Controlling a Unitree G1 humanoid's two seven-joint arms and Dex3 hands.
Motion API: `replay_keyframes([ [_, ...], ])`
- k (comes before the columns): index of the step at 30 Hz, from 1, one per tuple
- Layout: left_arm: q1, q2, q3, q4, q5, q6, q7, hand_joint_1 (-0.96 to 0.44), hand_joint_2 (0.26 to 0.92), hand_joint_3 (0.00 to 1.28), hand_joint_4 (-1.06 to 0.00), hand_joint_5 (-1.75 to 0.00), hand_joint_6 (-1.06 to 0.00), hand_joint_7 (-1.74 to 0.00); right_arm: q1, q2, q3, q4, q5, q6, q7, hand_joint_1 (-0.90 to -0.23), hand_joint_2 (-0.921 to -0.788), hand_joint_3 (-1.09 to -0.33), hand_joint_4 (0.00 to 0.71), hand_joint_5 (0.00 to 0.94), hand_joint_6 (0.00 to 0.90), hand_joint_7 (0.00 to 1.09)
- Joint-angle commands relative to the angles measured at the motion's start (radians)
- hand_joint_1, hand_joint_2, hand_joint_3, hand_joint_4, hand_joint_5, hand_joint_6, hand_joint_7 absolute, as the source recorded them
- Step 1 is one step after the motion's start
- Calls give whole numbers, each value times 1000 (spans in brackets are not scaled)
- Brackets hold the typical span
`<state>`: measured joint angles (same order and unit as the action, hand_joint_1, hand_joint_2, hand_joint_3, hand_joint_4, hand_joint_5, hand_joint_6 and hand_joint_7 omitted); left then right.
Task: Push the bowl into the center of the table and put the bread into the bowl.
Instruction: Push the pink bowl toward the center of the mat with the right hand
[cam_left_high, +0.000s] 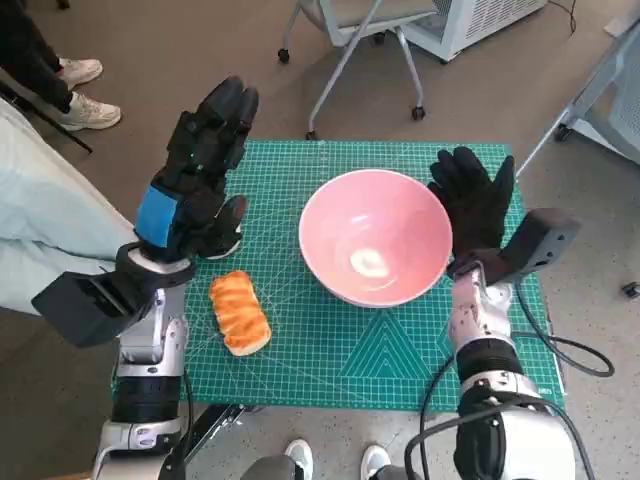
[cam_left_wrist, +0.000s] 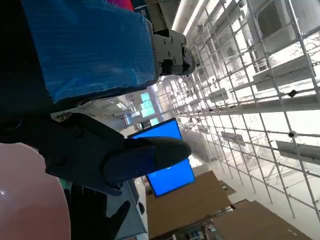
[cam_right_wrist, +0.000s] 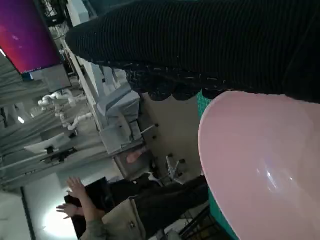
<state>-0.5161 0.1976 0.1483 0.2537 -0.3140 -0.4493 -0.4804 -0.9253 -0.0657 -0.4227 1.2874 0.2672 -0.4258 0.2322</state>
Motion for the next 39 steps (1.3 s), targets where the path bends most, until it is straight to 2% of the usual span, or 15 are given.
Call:
replay_keyframes([
  [1, 14, 10, 1, -9, 11, 4, 4, -640, 921, 583, -86, -7, 1, -364, -7, 20, 16, 17, -20, 23, -11, -596, -921, -772, 90, 7, 147, 197],
  [15, 14, 6, -6, -19, 14, 13, 9, -641, 921, 584, -87, -6, 1, -368, -36, 39, 17, 23, -15, 43, -20, -588, -921, -790, 99, 7, 169, 203],
  [25, 20, 5, -9, -27, 13, 17, 11, -643, 921, 586, -87, -5, 1, -370, -38, 23, 15, 18, -13, 42, -6, -577, -921, -794, 105, 7, 174, 204],
  [30, 22, 3, -9, -23, 6, 19, 7, -644, 921, 585, -86, -5, 1, -369, -43, -20, 6, -17, 4, -2, 50, -576, -921, -805, 93, 3, 160, 197],
  [36, 17, 0, -12, -21, 8, 22, 12, -644, 921, 586, -82, -2, 1, -367, -35, -34, 3, -69, 19, -94, 99, -572, -921, -823, 75, 3, 137, 188],
  [39, 13, -4, -15, -23, 9, 25, 16, -643, 921, 586, -81, -1, 1, -368, -23, -37, 13, -108, 17, -152, 127, -580, -921, -819, 103, 17, 140, 193],
])
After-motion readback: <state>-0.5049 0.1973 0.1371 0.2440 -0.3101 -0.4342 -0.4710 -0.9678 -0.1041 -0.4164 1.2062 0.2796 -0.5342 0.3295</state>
